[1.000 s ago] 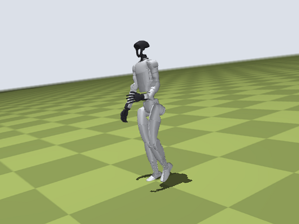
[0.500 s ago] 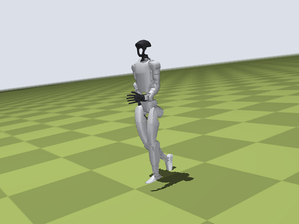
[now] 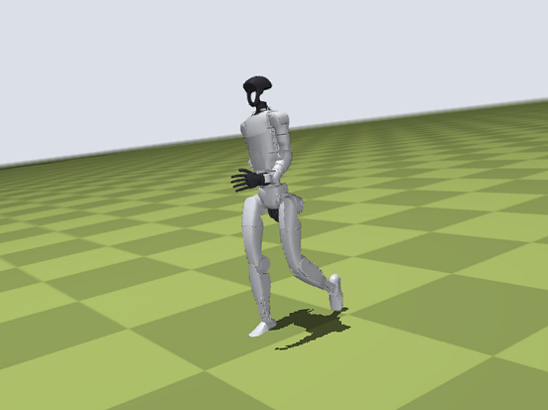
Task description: Walk run
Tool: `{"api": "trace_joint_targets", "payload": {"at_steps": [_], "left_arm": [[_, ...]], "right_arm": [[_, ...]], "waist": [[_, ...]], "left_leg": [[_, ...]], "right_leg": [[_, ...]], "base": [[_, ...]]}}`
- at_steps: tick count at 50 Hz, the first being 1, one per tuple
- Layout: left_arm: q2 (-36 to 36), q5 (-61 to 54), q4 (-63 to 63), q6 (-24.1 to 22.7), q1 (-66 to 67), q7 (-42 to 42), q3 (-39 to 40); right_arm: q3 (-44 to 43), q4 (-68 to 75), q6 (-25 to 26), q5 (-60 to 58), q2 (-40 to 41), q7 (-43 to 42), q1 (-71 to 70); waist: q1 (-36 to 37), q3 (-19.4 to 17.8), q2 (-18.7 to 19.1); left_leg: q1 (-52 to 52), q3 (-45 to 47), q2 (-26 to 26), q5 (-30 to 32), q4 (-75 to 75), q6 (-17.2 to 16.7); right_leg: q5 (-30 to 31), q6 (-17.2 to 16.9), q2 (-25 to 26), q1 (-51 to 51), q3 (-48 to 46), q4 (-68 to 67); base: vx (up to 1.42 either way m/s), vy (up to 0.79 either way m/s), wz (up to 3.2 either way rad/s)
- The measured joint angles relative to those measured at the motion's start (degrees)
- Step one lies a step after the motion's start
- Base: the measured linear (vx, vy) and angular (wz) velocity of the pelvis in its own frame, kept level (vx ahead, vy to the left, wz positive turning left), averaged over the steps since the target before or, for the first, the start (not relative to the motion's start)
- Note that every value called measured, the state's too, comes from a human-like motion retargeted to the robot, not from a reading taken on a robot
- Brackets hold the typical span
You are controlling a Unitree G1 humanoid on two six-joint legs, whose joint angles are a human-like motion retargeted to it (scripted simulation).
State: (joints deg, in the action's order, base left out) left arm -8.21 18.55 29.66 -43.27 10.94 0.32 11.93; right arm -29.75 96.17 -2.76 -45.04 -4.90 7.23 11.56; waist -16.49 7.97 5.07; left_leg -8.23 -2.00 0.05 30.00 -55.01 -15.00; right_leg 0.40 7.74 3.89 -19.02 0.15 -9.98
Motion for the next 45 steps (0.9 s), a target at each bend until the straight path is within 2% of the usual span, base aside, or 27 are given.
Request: {"api": "trace_joint_targets", "payload": {"at_steps": [2, 3, 6, 8, 10, 12, 13, 14, 17, 19, 20, 22, 23, 25, 26, 27, 28, 30, 32, 34, 35, 37, 40, 42, 45], "left_arm": [[0.13, 0.38, 0.3, 0.07, 0.04, -0.2, 0.54], [0.43, 0.66, 0.33, 0.05, -0.29, -0.23, 0.9], [1.14, 1.45, -1.21, -0.47, 0.28, -0.26, 1.23], [1.84, 1.8, -2.56, -0.68, 0.59, -0.63, 1.38], [2.41, 2.02, -3.42, -0.73, 0.6, -0.85, 1.53], [2.35, 2.15, -3.45, -0.61, 0.17, -0.51, 1.21], [2.18, 2.22, -3.36, -0.53, -0.04, -0.14, 1.02], [1.94, 2.35, -3.31, -0.48, -0.11, 0.26, 0.98], [1.21, 2.81, -2.84, -0.36, -0.25, 1.06, 1.43], [0.74, 3.19, -2.32, -0.23, -0.22, 1.0, 2.07], [0.5, 3.46, -2.1, -0.21, -0.16, 0.94, 2.38], [0.11, 3.89, -1.61, -0.28, -0.12, 0.85, 3.03], [0.1, 3.75, -1.47, -0.26, -0.4, 0.8, 3.18], [0.37, 2.98, -1.3, -0.19, -1.36, 0.7, 3.15], [0.66, 2.52, -1.19, -0.06, -2.12, 0.7, 3.18], [0.91, 2.06, -1.05, 0.09, -2.87, 0.74, 3.15], [1.12, 1.63, -0.84, 0.25, -3.62, 0.86, 2.97], [0.74, 1.01, -0.51, 0.54, -4.61, 1.19, 2.41], [0.71, 0.8, -0.98, 0.66, -5.14, 1.51, 1.39], [1.0, 0.58, -2.18, 0.52, -5.35, 1.63, 0.16], [1.21, 0.42, -2.89, 0.38, -5.48, 1.52, -0.3], [2.06, -0.34, -4.28, 0.02, -5.8, 0.72, -0.79], [4.1, -1.49, -6.24, -0.45, -6.29, -0.28, -1.13], [5.41, -1.74, -7.21, -0.68, -6.38, -0.34, -0.82], [5.57, -1.71, -7.31, -1.17, -5.58, 0.02, -0.27]], "right_arm": [[-0.9, -4.69, -1.65, -0.02, -0.84, 0.08, -6.06], [-0.96, -7.41, -2.96, 0.3, -1.16, 0.22, -9.18], [1.14, -15.23, -8.22, 2.47, -3.37, 0.09, -16.57], [3.11, -19.6, -11.7, 4.76, -5.45, 0.47, -20.96], [4.59, -22.87, -14.44, 6.91, -7.73, 0.98, -25.25], [5.19, -25.26, -15.8, 8.5, -10.33, 1.51, -28.98], [5.3, -26.38, -16.16, 9.05, -11.54, 1.85, -30.44], [5.45, -27.48, -16.49, 9.38, -12.47, 2.21, -31.47], [5.67, -30.26, -17.93, 9.59, -13.89, 2.54, -32.37], [5.28, -30.78, -19.06, 9.21, -13.48, 1.22, -30.9], [4.95, -30.61, -19.5, 8.94, -12.93, 0.21, -29.74], [4.02, -28.15, -19.11, 7.42, -10.64, -1.93, -26.32], [3.52, -26.45, -18.12, 6.41, -9.19, -2.5, -24.47], [2.93, -21.68, -15.21, 4.06, -6.77, -2.8, -21.06], [2.76, -18.31, -13.7, 2.33, -5.6, -2.89, -19.83], [2.58, -14.91, -12.2, 0.43, -4.48, -3.09, -18.49], [2.37, -11.48, -10.75, -1.82, -3.46, -3.53, -16.92], [3.1, -5.89, -7.47, -5.86, -2.65, -4.34, -12.35], [4.25, -1.68, -4.32, -8.62, -1.93, -5.09, -7.15], [4.97, 1.02, -1.65, -10.79, -1.05, -5.04, -1.36], [5.27, 1.23, -0.26, -11.68, -0.47, -4.43, 1.97], [5.3, 1.23, 2.51, -12.49, 0.86, -2.86, 8.6], [4.3, 1.23, 5.75, -11.59, 3.08, -1.58, 16.97], [2.68, 1.23, 7.2, -10.13, 4.54, -1.23, 20.87], [-0.31, 1.23, 7.66, -7.04, 6.3, -0.73, 24.74]], "waist": [[0.09, 1.7, -4.21], [0.84, 1.78, -4.76], [6.44, 1.55, -7.64], [10.19, 1.2, -9.11], [13.57, 0.89, -9.06], [16.62, 0.94, -8.38], [17.53, 1.14, -8.28], [18.13, 1.45, -8.52], [17.74, 2.92, -9.55], [18.81, 3.59, -10.0], [19.67, 4.06, -10.3], [21.51, 4.84, -11.48], [20.49, 4.43, -11.54], [17.49, 1.66, -13.7], [17.69, 1.16, -13.41], [18.0, 1.02, -12.1], [18.49, 1.61, -8.73], [17.87, 1.47, -5.39], [14.17, 0.72, -3.21], [10.43, 0.27, -1.24], [9.18, 0.11, -0.68], [6.98, -0.48, -1.24], [4.13, -1.67, -2.51], [2.79, -2.02, -2.45], [2.54, -1.33, -1.33]], "left_leg": [[-5.23, 6.93, 0.4, -5.8, 0.14, 7.09], [-8.39, 9.61, 1.98, -9.68, -0.86, 10.02], [-17.0, 12.04, -1.03, -19.33, 3.41, 14.76], [-21.63, 13.81, -1.19, -24.62, 10.6, 17.52], [-24.4, 14.42, -0.65, -26.07, 21.74, 19.84], [-26.0, 15.43, -0.29, -26.98, 34.52, 23.68], [-26.64, 16.52, -0.77, -29.01, 40.43, 25.55], [-27.1, 16.97, -1.68, -30.87, 45.78, 26.01], [-27.26, 14.89, -5.6, -34.5, 55.74, 24.98], [-26.74, 16.73, -4.94, -30.68, 51.87, 26.12], [-26.35, 21.11, -3.55, -29.62, 49.0, 26.01], [-26.58, 13.71, -4.62, -26.58, 44.78, 26.13], [-26.43, 9.07, -6.11, -28.34, 41.77, 26.96], [-23.81, 2.71, -12.83, -34.0, 36.31, 27.52], [-21.44, 6.86, -10.31, -35.43, 35.84, 27.45], [-19.01, 9.91, -6.93, -36.48, 36.22, 27.13], [-16.48, 10.78, -1.83, -36.78, 38.3, 26.35], [-12.2, 9.61, -0.23, -38.24, 40.52, 25.75], [-8.3, 6.93, -0.87, -38.58, 42.99, 25.03], [-4.29, 6.78, -0.28, -38.81, 45.84, 24.19], [-2.36, 6.9, -0.43, -39.23, 47.06, 23.9], [1.88, 6.12, -2.3, -40.67, 48.78, 23.35], [8.4, 5.39, -4.14, -42.88, 50.23, 21.67], [11.65, 5.39, -3.27, -43.08, 50.35, 19.2], [14.86, 5.86, -0.83, -39.34, 48.71, 14.2]], "right_leg": [[-0.49, 1.58, -1.86, 3.75, 1.02, 2.8], [-1.03, 2.22, -0.75, 5.14, 2.15, 3.29], [-1.56, 3.26, 0.29, 9.86, 6.78, 4.78], [-2.31, 4.45, 1.42, 13.17, 8.77, 5.49], [-3.45, 5.57, 3.55, 16.7, 10.42, 6.11], [-4.64, 6.69, 5.09, 19.93, 9.93, 6.45], [-5.1, 7.04, 5.48, 21.32, 9.84, 6.42], [-5.14, 7.0, 5.42, 22.65, 9.59, 6.31], [-2.32, 4.54, 4.51, 25.89, 7.41, 5.07], [4.23, 0.41, 4.09, 27.86, 6.88, 2.55], [9.27, -2.21, 3.62, 28.56, 5.96, 0.94], [23.16, -10.33, 2.25, 28.18, 4.99, -5.32], [27.99, -14.22, 2.94, 26.68, 5.18, -11.33], [29.6, -20.62, 3.76, 20.26, 5.39, -33.3], [29.6, -21.4, 5.59, 18.04, 6.68, -37.78], [29.23, -20.85, 7.7, 15.72, 6.83, -39.75], [28.14, -17.63, 10.37, 13.22, 4.69, -36.69], [22.12, -13.74, 9.76, 7.68, 1.23, -36.51], [15.61, -14.95, 9.55, 2.44, 1.92, -34.64], [9.19, -15.26, 6.87, -2.78, 1.38, -30.24], [6.77, -15.32, 4.74, -5.04, 1.21, -27.02], [6.42, -15.5, -0.55, -7.9, 0.99, -17.7], [5.76, -12.29, -8.03, -10.99, -1.56, -3.66], [3.04, -11.03, -8.47, -12.61, 1.04, 5.67], [-0.53, -12.14, -8.17, -12.75, 0.51, 14.71]], "base": [[1.02, -0.68, -0.08], [0.97, -0.48, -0.74], [1.06, -0.4, -1.59], [0.93, -0.36, -1.65], [1.16, -0.34, -1.35], [1.23, -0.23, -0.93], [1.15, -0.18, -0.55], [1.27, -0.17, -0.38], [1.19, -0.14, 0.06], [1.43, -0.12, -0.46], [1.69, -0.11, -0.93], [1.61, -0.1, -0.63], [1.38, -0.18, 0.48], [1.42, -0.32, 0.97], [1.2, -0.35, 0.22], [0.84, -0.26, -0.57], [0.85, -0.16, -0.58], [1.07, -0.12, -0.02], [1.3, -0.19, 1.21], [1.01, -0.15, 1.29], [0.99, -0.22, 0.83], [1.22, -0.4, 0.64], [1.05, -0.44, 0.52], [0.9, -0.45, 0.25], [1.24, -0.67, 0.0]]}}
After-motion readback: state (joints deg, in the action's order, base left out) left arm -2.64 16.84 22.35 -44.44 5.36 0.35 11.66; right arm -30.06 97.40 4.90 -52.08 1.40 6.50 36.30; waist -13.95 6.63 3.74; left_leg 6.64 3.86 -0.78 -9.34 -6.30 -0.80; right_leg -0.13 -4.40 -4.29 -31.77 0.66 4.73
